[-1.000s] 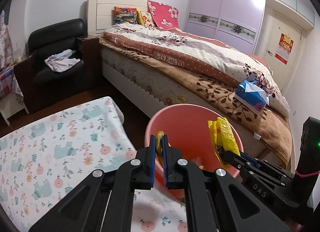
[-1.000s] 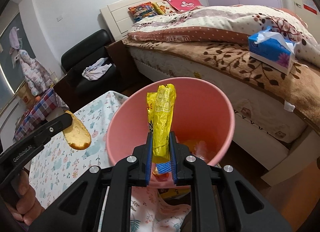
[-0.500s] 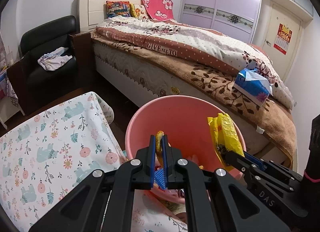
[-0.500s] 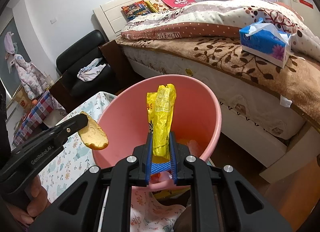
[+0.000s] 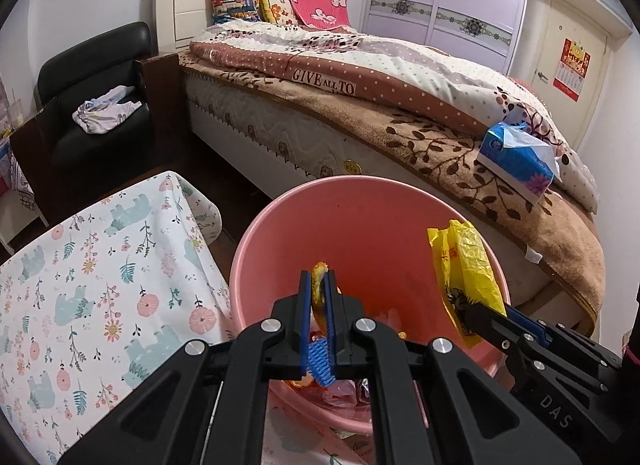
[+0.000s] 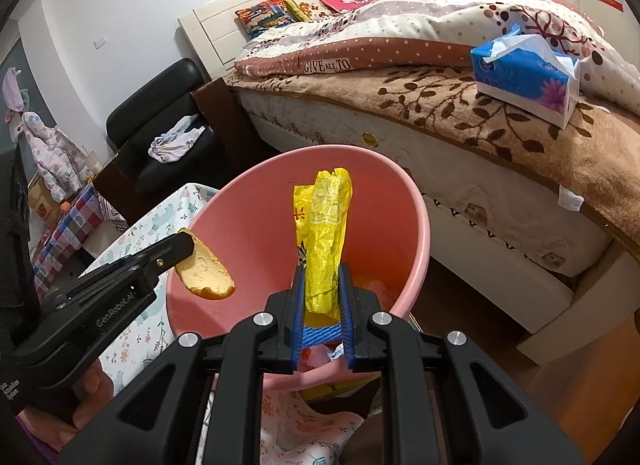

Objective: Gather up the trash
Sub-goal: 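Open the left gripper over the bucket while the right opens to drop the yellow bag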

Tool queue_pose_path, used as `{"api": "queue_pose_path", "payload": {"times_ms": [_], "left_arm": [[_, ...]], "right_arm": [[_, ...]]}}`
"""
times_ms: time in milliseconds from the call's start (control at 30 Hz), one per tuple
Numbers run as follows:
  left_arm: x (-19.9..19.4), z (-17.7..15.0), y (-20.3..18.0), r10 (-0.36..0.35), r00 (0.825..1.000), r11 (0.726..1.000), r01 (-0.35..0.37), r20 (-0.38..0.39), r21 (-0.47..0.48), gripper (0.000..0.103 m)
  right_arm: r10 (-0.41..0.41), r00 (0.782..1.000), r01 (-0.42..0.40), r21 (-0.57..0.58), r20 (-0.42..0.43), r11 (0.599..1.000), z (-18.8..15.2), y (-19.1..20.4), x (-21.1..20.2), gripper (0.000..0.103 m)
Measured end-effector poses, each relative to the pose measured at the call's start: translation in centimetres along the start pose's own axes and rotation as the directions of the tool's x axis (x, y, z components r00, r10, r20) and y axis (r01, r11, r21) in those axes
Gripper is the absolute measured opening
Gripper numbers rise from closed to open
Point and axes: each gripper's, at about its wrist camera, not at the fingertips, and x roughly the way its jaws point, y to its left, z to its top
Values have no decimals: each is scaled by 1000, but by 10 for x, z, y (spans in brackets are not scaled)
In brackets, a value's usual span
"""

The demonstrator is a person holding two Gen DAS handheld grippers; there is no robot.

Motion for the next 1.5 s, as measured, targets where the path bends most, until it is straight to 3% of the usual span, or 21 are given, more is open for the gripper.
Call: {"api": "queue_pose_path", "payload": {"times_ms": [333,467,600,1333,1500], "left_arm": [[4,0,-1,3,1000,1000,-3,5,-12,12],[2,1,0,7,1000,1000,-6,19,-16,36],[0,2,0,3,1000,1000,-2,22,-21,44],[-20,-4,7,14,999,999,-12,50,-45,51],[-27,-5,10,19,998,999,-16,61,-51,51]], "right_arm": [[2,1000,-2,3,-12,1000,1,-2,6,16],[1,1000,-1,3,-11,1000,1,-2,6,16],[1,1000,-1,2,-12,1000,1,-2,6,16],[-32,999,32,-14,7,999,12,6,18,18],[-28,1000,28,-14,2,1000,10,6,19,32]]}}
